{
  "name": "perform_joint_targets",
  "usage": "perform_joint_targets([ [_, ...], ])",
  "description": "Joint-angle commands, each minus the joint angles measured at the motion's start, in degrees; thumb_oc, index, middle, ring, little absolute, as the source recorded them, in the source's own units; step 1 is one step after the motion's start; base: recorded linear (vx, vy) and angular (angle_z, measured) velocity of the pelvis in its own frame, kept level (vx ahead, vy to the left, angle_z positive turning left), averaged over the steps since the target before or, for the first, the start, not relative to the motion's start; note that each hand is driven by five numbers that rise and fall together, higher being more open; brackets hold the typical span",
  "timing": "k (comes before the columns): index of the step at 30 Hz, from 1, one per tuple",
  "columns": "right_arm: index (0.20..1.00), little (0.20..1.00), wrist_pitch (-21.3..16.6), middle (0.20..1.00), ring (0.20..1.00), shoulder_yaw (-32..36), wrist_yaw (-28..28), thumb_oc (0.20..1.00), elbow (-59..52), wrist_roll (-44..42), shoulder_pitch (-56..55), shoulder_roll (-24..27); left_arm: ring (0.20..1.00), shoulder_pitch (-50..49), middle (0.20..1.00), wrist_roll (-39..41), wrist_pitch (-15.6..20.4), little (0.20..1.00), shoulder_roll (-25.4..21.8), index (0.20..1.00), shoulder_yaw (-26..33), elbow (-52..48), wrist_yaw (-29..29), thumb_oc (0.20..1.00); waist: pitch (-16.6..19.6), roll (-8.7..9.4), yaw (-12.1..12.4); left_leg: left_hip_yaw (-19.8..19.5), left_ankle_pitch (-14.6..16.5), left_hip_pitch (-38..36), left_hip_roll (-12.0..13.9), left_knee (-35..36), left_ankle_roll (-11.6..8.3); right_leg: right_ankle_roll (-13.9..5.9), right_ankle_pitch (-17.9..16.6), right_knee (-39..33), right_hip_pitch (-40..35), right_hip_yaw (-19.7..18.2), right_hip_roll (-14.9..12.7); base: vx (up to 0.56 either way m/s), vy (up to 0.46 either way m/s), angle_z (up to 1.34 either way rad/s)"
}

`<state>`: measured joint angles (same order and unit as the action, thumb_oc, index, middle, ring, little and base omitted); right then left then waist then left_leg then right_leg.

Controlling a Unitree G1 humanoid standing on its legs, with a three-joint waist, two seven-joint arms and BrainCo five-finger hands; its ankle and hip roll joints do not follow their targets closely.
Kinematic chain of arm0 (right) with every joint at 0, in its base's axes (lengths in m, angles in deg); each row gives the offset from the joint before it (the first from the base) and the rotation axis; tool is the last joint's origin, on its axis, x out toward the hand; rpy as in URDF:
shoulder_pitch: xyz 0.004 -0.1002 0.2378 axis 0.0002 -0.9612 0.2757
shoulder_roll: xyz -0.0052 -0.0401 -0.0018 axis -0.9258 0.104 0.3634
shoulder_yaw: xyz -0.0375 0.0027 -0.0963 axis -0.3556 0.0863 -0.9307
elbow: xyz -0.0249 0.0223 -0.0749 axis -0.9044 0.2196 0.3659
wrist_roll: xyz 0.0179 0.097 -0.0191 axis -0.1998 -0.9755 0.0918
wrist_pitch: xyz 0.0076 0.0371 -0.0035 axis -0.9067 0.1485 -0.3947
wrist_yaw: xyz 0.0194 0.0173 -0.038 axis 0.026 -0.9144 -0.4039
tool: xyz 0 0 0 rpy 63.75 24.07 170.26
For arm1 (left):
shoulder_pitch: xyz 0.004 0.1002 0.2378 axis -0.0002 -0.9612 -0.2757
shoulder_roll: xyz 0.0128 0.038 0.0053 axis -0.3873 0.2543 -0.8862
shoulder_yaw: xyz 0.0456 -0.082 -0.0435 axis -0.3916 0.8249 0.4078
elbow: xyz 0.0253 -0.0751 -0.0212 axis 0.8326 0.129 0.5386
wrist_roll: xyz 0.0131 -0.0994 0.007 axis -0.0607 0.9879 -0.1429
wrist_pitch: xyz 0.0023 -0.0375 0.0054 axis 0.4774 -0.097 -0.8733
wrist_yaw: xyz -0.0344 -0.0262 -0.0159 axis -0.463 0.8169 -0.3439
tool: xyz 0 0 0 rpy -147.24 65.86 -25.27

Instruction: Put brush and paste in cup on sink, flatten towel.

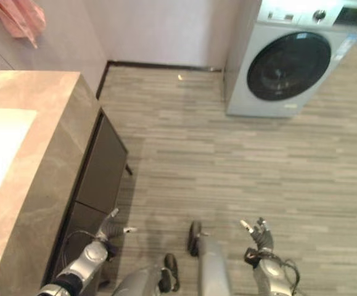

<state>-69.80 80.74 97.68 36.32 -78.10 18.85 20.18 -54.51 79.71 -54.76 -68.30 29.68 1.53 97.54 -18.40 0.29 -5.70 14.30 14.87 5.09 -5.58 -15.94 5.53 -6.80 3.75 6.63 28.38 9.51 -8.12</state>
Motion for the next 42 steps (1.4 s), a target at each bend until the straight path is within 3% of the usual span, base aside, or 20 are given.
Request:
perform_joint_targets([
  [1, 1.0, 1.0, -2.6, 1.0, 1.0, -1.3, -0.2, 1.0, -6.4, -1.0, 0.0, 0.4, 1.0, -1.4, 1.0, -1.9, 2.4, 1.0, -0.8, 1.0, 2.8, 1.0, 2.4, 1.0, 3.1, -1.46, -1.0, -7.4, -3.3, -12.0, 4.5, 8.2, -4.63, -4.19, -11.0, -2.1, -2.4, -5.9, -0.6, 0.7, -0.169, 0.65],
  [2, 1.0, 1.0, -2.3, 1.0, 1.0, -2.0, -0.4, 1.0, -7.8, 0.8, -0.8, 0.7, 1.0, -1.4, 1.0, -1.7, 2.3, 1.0, -0.7, 1.0, 3.4, 1.4, 2.8, 1.0, 3.4, -1.08, -1.3, -8.1, -3.5, -12.9, 4.4, 8.7, -5.0, -4.21, -11.5, -1.1, -2.6, -6.4, -0.2, 1.04, -0.471, 0.28],
  [4, 1.0, 1.0, -1.9, 1.0, 1.0, -1.9, -0.8, 1.0, -10.4, 3.5, -3.1, 2.8, 1.0, -2.5, 1.0, -2.5, 2.2, 1.0, 0.1, 1.0, 3.0, 2.8, 2.3, 1.0, 5.7, -1.39, -2.5, -10.1, -10.8, -12.6, 8.5, 1.4, -8.47, -1.59, -10.4, 2.1, -6.7, -6.0, 4.1, 0.84, -0.538, 0.53],
  [7, 1.0, 1.0, -1.7, 1.0, 1.0, -1.8, -1.1, 1.0, -12.2, 4.9, -3.6, 5.4, 1.0, -2.3, 1.0, -4.4, 1.5, 1.0, -1.0, 1.0, 1.2, 0.9, 1.0, 1.0, 5.0, 0.15, -1.3, -9.3, -22.5, -2.9, 13.2, -22.4, -9.25, 3.44, -6.6, 1.6, -13.1, -3.4, 6.1, 0.47, -0.47, 1.26],
  [10, 1.0, 1.0, -1.8, 1.0, 1.0, -1.2, -0.5, 1.0, -12.7, 5.0, -4.7, 6.9, 1.0, -1.1, 1.0, -4.0, 1.5, 1.0, -1.4, 1.0, 0.9, 1.0, 1.1, 1.0, 2.8, 2.0, 1.3, -8.6, -20.9, 6.3, 14.0, -34.8, -8.41, 6.39, -2.9, 1.3, -17.8, -2.6, 6.9, 0.39, -0.358, 0.02],
  [12, 1.0, 1.0, -1.0, 1.0, 1.0, -2.0, -0.4, 1.0, -11.7, 7.5, -3.8, 7.2, 1.0, -1.2, 1.0, -3.6, 1.3, 1.0, -1.5, 1.0, 1.0, 0.3, 0.9, 1.0, 3.3, 2.1, 2.5, -9.1, -17.5, 11.4, 7.3, -29.1, -8.04, 5.24, -3.1, -0.5, -20.1, -3.2, 6.9, 0.43, -0.084, 0.28],
  [14, 1.0, 1.0, -0.8, 1.0, 1.0, -1.1, -0.9, 1.0, -11.4, 8.0, -4.6, 6.7, 1.0, -1.6, 1.0, -4.5, 1.6, 1.0, -2.0, 1.0, 1.9, 1.3, 0.9, 1.0, 4.0, 2.46, 3.3, -1.6, -17.6, 14.4, 11.9, -15.1, -8.03, 3.77, -1.8, -2.8, -24.0, -1.8, 6.5, 0.54, -0.078, -0.09],
  [16, 1.0, 1.0, -0.8, 1.0, 1.0, -1.8, -0.9, 1.0, -12.6, 10.1, -5.4, 6.6, 1.0, -2.0, 1.0, -5.1, 1.5, 1.0, -2.1, 1.0, 2.1, 2.0, 0.7, 1.0, 4.9, 2.27, 4.7, 0.0, -18.8, 15.1, 11.6, -2.9, -7.94, 3.14, -0.2, -4.0, -26.8, -1.7, 7.3, 0.59, 0.029, -0.25],
  [18, 1.0, 1.0, 0.0, 1.0, 1.0, -3.0, -1.6, 1.0, -14.0, 14.3, -6.2, 7.2, 1.0, -2.3, 1.0, -5.9, 1.1, 1.0, -2.4, 1.0, 2.9, 2.2, 0.3, 1.0, 6.3, 1.97, 5.8, 3.3, -24.0, 15.1, 12.3, 12.4, -10.2, 1.86, 2.9, -4.5, -32.6, -0.9, 8.4, 1.0, 0.081, -0.5],
  [20, 1.0, 1.0, 0.9, 1.0, 1.0, -4.4, -3.5, 1.0, -17.0, 15.5, -6.2, 6.7, 1.0, -3.5, 1.0, -6.4, 1.1, 1.0, -2.8, 1.0, 3.7, 1.4, -0.1, 1.0, 7.2, 3.1, 5.5, 7.8, -22.4, 12.2, 12.2, 10.2, -8.67, 0.63, 5.1, -1.5, -34.7, 0.0, 7.7, 0.87, 0.138, -0.14],
  [21, 1.0, 1.0, 0.8, 1.0, 1.0, -5.0, -4.3, 1.0, -17.1, 15.5, -5.8, 6.3, 1.0, -3.7, 1.0, -6.2, 0.9, 1.0, -3.2, 1.0, 4.0, 1.0, 0.1, 1.0, 7.5, 4.26, 6.1, 8.2, -20.8, 12.0, 11.1, 8.6, -7.61, -0.56, 3.0, 2.3, -34.1, -0.3, 6.7, 0.58, 0.252, 0.1],
  [22, 1.0, 1.0, 1.5, 1.0, 1.0, -5.3, -5.1, 1.0, -18.3, 15.8, -5.7, 5.5, 1.0, -4.2, 1.0, -5.3, 0.8, 1.0, -3.9, 1.0, 4.7, -0.4, 0.1, 1.0, 6.9, 5.65, 6.4, 9.1, -17.5, 9.9, 8.8, 8.3, -4.62, -5.3, -6.9, 15.4, -30.1, -0.7, 4.2, 0.56, 0.299, -0.2],
  [23, 1.0, 1.0, 1.7, 1.0, 1.0, -5.9, -6.0, 1.0, -18.2, 15.8, -5.9, 5.4, 1.0, -4.7, 1.0, -4.9, 0.8, 1.0, -4.0, 1.0, 4.8, -0.6, 0.2, 1.0, 6.4, 5.43, 6.4, 8.9, -16.7, 8.5, 8.3, 8.5, -3.64, -6.16, -10.6, 21.2, -27.4, -0.6, 2.9, 0.51, 0.317, -0.74],
  [25, 1.0, 1.0, 1.7, 1.0, 1.0, -6.8, -6.5, 1.0, -19.1, 15.5, -5.9, 5.1, 1.0, -4.6, 1.0, -4.7, 0.7, 1.0, -4.4, 1.0, 4.6, -1.4, 0.8, 1.0, 5.5, 4.34, 5.9, 7.5, -15.1, 5.4, 7.8, 9.0, -2.58, -5.56, -10.5, 26.3, -21.9, -0.4, 2.5, 0.38, 0.166, -0.31],
  [26, 1.0, 1.0, 1.7, 1.0, 1.0, -7.4, -6.8, 1.0, -19.2, 15.5, -5.8, 5.1, 1.0, -4.5, 1.0, -4.5, 0.8, 1.0, -4.3, 1.0, 4.5, -1.4, 0.7, 1.0, 5.2, 3.46, 5.4, 6.7, -16.0, 3.9, 7.9, 10.1, -2.4, -3.83, -8.7, 23.7, -18.5, -1.1, 4.6, 0.39, 0.072, 0.38],
  [29, 1.0, 1.0, 1.8, 1.0, 1.0, -7.8, -7.5, 1.0, -19.1, 14.7, -6.6, 4.9, 1.0, -4.8, 1.0, -3.2, 1.4, 1.0, -3.7, 1.0, 4.9, -0.4, 0.4, 1.0, 5.4, 2.54, 4.0, 2.2, -14.6, -0.5, 6.3, 11.8, -3.6, -1.75, -4.1, 9.0, -15.1, -1.1, 3.6, 0.43, -0.038, 0.87],
  [32, 1.0, 1.0, 1.6, 1.0, 1.0, -7.4, -7.3, 1.0, -20.2, 14.1, -8.1, 5.2, 1.0, -3.1, 1.0, -4.2, 1.9, 1.0, -2.6, 1.0, 3.6, 2.7, -0.2, 1.0, 5.4, 3.02, 0.8, -5.9, -12.0, -2.6, 4.2, 10.3, -4.08, -3.59, -6.2, 0.6, -13.1, -17.2, 5.9, 0.43, -0.173, 1.7],
  [33, 1.0, 1.0, 1.6, 1.0, 1.0, -7.0, -8.4, 1.0, -22.2, 14.6, -10.8, 5.6, 1.0, -2.8, 1.0, -5.2, 2.0, 1.0, -1.9, 1.0, 2.4, 4.5, -0.5, 1.0, 5.8, 4.77, 0.8, -8.8, -10.9, -1.9, 2.7, 8.6, -3.97, -3.39, -6.8, -0.2, -15.2, -15.7, 5.2, 0.27, -0.178, 2.6],
  [35, 1.0, 1.0, 1.3, 1.0, 1.0, -7.0, -8.6, 1.0, -21.8, 14.1, -10.7, 5.9, 1.0, -2.6, 1.0, -6.0, 2.0, 1.0, -1.7, 1.0, 1.7, 5.4, -0.4, 1.0, 6.0, 4.76, 0.5, -10.1, -11.2, -1.2, 2.3, 8.6, -4.41, -2.92, -6.6, -0.1, -15.8, -15.0, 5.7, 0.17, -0.19, 3.39],
  [42, 1.0, 1.0, 1.5, 1.0, 1.0, -9.0, -9.3, 1.0, -20.9, 16.4, -7.5, 8.2, 1.0, -3.9, 1.0, -3.7, 2.5, 1.0, -3.6, 1.0, 3.0, 3.6, -1.0, 1.0, 6.3, 4.52, 2.6, -10.1, -14.4, 1.5, 4.8, 12.1, -6.64, -1.18, -5.2, -2.2, -19.3, -2.2, 3.1, 0.09, -0.129, 1.46],
])
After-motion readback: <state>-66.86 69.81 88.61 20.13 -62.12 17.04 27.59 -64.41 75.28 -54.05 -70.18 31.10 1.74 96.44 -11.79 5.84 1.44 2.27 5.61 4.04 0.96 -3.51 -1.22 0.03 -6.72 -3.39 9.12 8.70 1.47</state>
